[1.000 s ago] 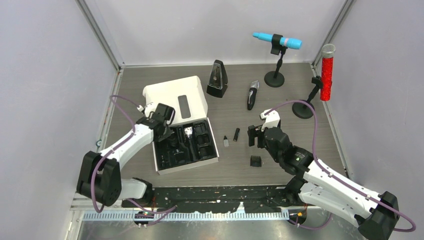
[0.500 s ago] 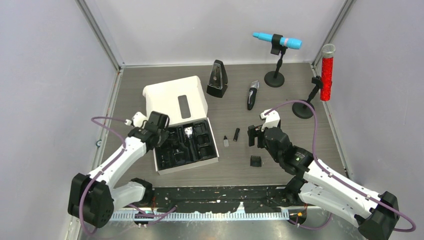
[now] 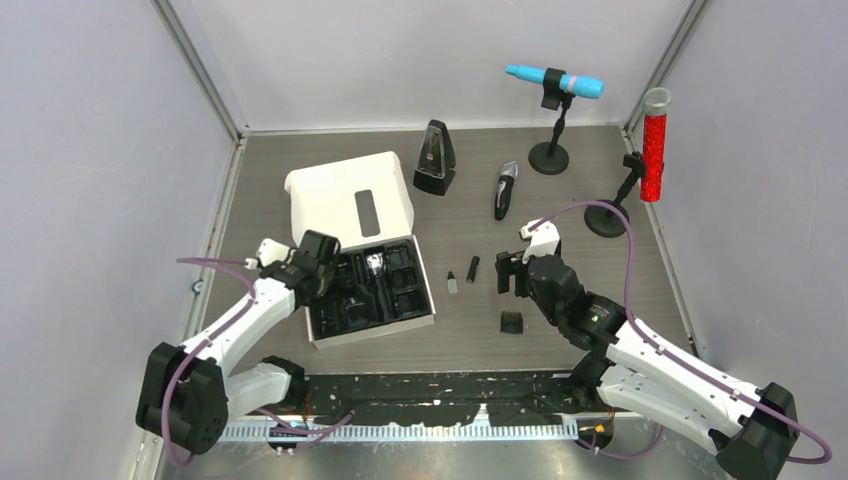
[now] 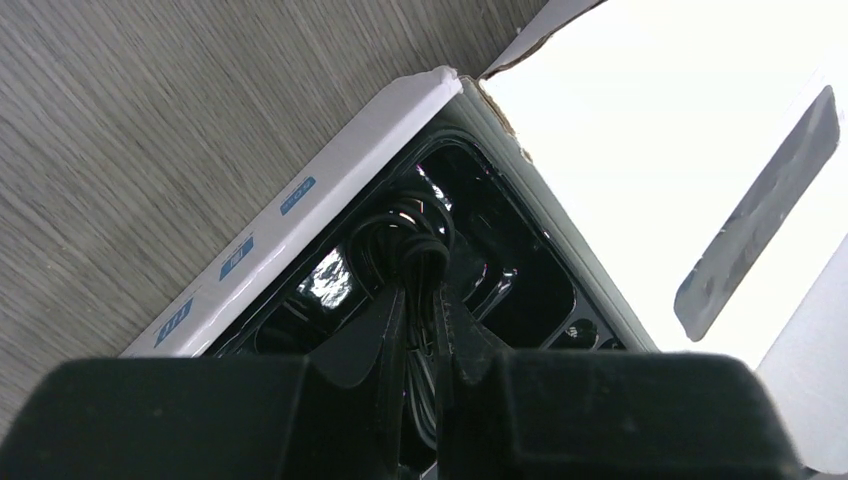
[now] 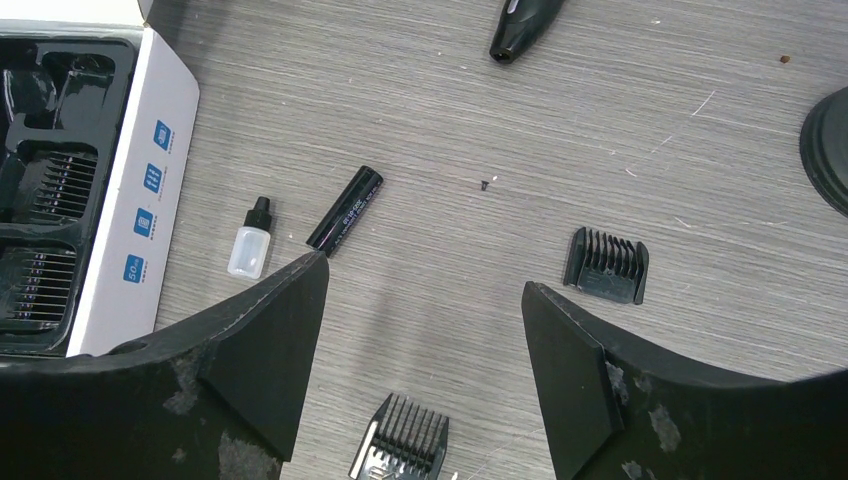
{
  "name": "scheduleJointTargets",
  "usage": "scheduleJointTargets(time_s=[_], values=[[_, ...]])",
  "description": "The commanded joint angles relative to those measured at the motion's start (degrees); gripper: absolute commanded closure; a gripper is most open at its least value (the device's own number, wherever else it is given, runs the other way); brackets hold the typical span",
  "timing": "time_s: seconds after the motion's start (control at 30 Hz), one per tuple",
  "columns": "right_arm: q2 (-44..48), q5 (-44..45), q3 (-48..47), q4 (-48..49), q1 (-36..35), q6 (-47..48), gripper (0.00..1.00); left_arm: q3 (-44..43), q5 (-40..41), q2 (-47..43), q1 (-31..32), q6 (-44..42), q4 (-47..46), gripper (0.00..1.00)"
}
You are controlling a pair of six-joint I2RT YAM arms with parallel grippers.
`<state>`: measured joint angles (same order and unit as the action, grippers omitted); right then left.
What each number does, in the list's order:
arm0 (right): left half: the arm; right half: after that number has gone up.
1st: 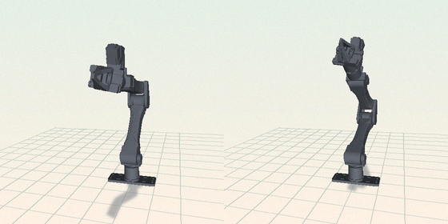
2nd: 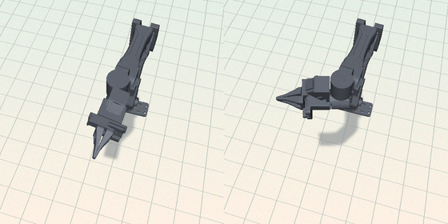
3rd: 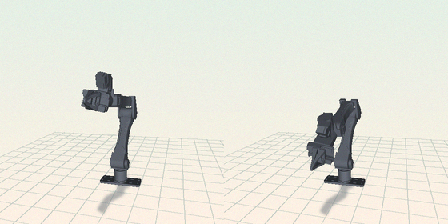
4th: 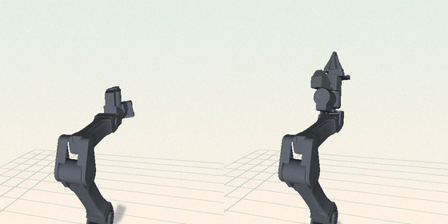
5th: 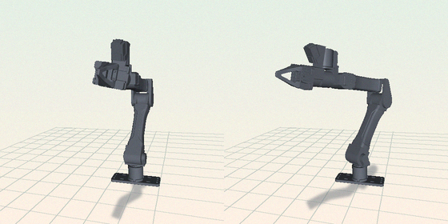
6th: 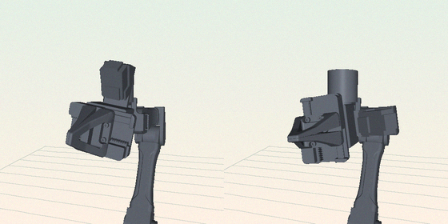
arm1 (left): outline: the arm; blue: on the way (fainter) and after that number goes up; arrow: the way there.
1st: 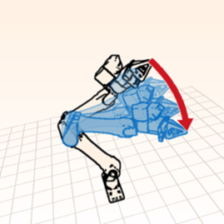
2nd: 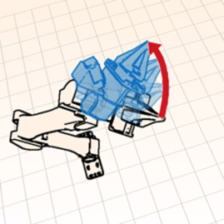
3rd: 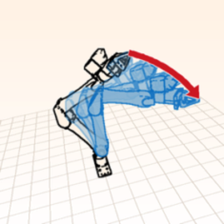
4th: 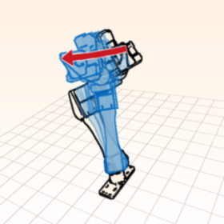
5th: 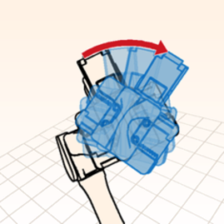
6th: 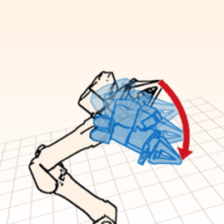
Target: Sort the hair-cutting tools
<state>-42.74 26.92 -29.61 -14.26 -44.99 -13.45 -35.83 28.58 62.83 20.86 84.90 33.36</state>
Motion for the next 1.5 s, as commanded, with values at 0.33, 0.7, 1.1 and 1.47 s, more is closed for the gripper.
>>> scheduleJointTargets(time_s=[0.33, 0.7, 1.1, 1.47], values=[[0.33, 0.6, 0.25, 1.44, 0.17, -0.35, 0.19, 0.12, 6.33, 5.9, -0.38, 3.14, -4.56, 0.94], [-0.55, 0.57, 0.2, 1.52, 0.25, -0.39, 0.19, -0.17, 5.36, 10.09, -0.38, -1.0, -7.61, 0.89], [0.86, 0.15, -0.08, 1.19, 0.26, -0.35, 0.19, -3.04, 4.65, 2.06, 0.1, -11.57, -5.64, 0.51], [0.56, 0.16, -0.01, 1.12, 0.26, -0.6, 0.19, -2.84, -0.23, -2.54, 4.98, -15.19, -2.13, 0.67]])
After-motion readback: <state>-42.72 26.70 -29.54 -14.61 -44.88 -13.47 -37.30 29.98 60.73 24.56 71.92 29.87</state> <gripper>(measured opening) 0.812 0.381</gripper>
